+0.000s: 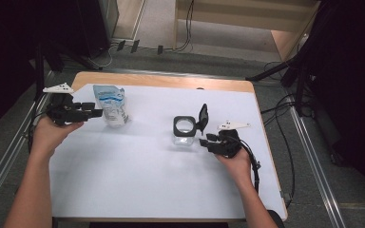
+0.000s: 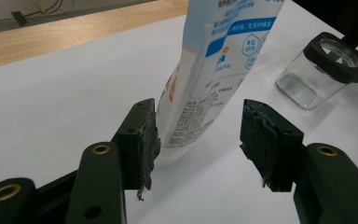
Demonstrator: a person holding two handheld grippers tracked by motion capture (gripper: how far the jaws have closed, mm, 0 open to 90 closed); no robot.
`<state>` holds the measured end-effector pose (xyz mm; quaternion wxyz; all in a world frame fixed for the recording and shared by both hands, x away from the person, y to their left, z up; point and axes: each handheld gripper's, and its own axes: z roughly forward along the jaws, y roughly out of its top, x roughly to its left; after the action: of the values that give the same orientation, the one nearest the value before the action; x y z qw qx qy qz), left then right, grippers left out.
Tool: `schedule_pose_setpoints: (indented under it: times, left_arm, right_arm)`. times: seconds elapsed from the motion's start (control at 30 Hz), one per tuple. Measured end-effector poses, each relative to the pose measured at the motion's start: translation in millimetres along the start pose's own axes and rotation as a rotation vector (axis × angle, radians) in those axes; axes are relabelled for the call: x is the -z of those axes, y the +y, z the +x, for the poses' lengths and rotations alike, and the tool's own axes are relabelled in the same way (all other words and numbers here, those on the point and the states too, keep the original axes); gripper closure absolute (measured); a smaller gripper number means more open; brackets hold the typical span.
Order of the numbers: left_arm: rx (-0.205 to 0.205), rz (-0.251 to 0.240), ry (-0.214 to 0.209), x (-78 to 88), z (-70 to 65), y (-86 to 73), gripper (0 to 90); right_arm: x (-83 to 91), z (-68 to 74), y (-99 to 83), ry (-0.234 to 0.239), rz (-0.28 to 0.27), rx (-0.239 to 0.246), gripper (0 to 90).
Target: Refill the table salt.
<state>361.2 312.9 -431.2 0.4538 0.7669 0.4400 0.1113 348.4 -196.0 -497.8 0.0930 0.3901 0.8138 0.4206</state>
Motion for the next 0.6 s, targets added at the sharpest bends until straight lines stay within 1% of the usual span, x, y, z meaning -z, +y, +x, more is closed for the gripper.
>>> schedule_pose_setpoints:
  times: [0.07,0.1,0.13,0.17,0.2,0.23,0.27,0.33,0.37,0.43,0.47,0.53,0.57,0.6]
  left_arm:
    - [0.001,-0.008,-0.006,-4.0,0.8,3.2,46.6]
    - [-0.006,-0.018,-0.002,-6.0,1.4,3.9,46.9]
    - [0.001,-0.019,-0.003,-8.1,1.7,4.7,47.4]
    - [-0.001,-0.01,-0.003,-10.9,3.0,5.8,47.4]
    - [-0.008,-0.008,0.0,-13.0,4.0,6.4,47.5]
    - [-0.002,-0.008,-0.01,-15.1,4.5,6.7,47.8]
    - [-0.002,-0.011,-0.008,-17.0,5.0,6.8,48.4]
    - [-0.001,-0.005,-0.013,-21.4,6.9,6.8,49.3]
    - [0.002,-0.005,-0.015,-23.9,8.1,6.4,50.1]
    - [0.01,-0.009,-0.033,-27.1,9.8,5.5,50.8]
    - [0.016,-0.016,-0.052,-28.2,11.3,5.3,52.1]
    - [0.013,-0.017,-0.069,-28.7,12.8,5.3,55.1]
    - [0.009,-0.019,-0.078,-28.6,13.1,5.2,58.4]
    - [0.002,-0.023,-0.077,-28.7,12.2,5.0,60.5]
  right_arm:
    - [0.4,1.4,-1.5,-0.003,0.003,0.0,58.5]
    - [0.4,1.9,-2.4,-0.004,0.002,-0.001,58.5]
    - [0.6,2.4,-3.3,-0.007,0.006,-0.005,58.5]
    - [0.6,2.0,-4.1,-0.008,0.005,0.006,58.5]
    - [1.2,3.0,-4.9,-0.009,0.007,-0.002,58.5]
    - [1.7,3.6,-5.6,-0.011,0.007,-0.005,58.5]
    - [1.9,3.4,-6.2,-0.009,0.004,0.006,58.5]
    - [3.2,5.4,-7.4,-0.011,0.007,-0.007,58.5]
    - [3.3,5.4,-8.0,-0.013,0.002,0.002,58.5]
    - [4.4,7.0,-9.5,-0.012,0.003,-0.001,58.5]
    - [4.9,7.4,-10.0,-0.012,0.004,0.001,58.4]
    - [5.4,9.1,-10.9,-0.008,0.002,0.007,58.4]
    - [5.6,9.9,-11.1,-0.008,0.002,0.007,58.4]
    - [5.5,10.4,-11.1,-0.005,0.002,0.01,58.3]
